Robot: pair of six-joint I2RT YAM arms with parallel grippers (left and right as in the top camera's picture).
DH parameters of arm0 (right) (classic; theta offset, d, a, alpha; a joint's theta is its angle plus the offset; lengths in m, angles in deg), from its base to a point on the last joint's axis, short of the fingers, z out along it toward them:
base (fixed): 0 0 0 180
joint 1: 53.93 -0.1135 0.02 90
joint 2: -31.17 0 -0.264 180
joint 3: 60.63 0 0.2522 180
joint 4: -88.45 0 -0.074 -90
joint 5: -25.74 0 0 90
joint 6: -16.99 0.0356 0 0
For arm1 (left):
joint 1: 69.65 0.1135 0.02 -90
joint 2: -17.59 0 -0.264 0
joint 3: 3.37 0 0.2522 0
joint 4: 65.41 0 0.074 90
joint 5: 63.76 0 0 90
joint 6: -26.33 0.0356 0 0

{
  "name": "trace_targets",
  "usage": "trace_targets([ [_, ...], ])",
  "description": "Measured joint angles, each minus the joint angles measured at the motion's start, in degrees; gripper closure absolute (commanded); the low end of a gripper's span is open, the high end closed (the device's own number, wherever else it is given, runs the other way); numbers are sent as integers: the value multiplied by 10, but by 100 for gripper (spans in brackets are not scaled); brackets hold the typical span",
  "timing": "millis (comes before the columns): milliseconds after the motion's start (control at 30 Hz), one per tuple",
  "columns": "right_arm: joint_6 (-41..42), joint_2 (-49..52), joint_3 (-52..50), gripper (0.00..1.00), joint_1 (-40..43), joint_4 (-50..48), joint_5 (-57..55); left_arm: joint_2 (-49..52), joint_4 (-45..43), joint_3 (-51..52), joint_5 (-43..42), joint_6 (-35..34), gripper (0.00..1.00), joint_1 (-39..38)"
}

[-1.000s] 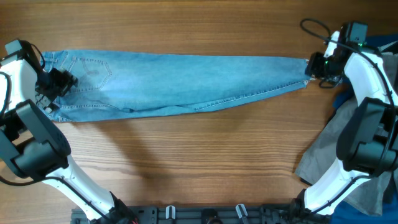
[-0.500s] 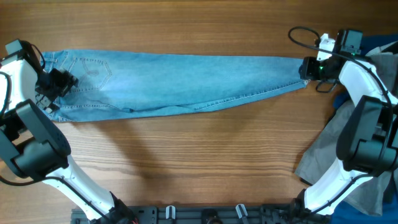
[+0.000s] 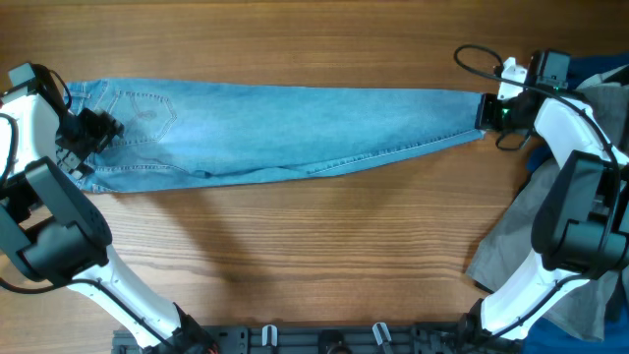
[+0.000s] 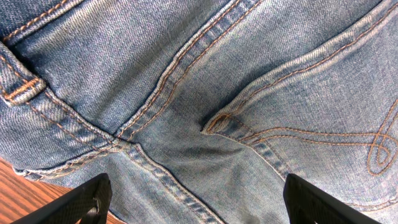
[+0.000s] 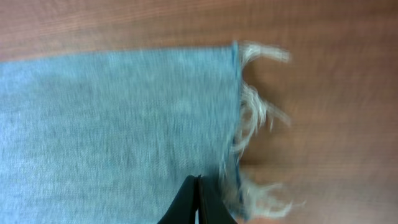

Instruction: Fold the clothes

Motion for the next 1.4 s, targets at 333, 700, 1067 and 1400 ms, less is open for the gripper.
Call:
trace_targets([
  [333, 46, -14, 75, 62, 0, 91, -13, 0, 2, 0, -2, 0, 12, 0],
  [700, 46, 23, 64, 69, 0, 60, -33, 0, 3, 0, -2, 0, 11, 0],
  [1067, 46, 57, 77, 96, 0, 144, -39, 0, 4, 0, -2, 0, 11, 0],
  [1400, 46, 56, 266, 96, -1, 344, -37, 0, 4, 0, -4, 0, 11, 0],
])
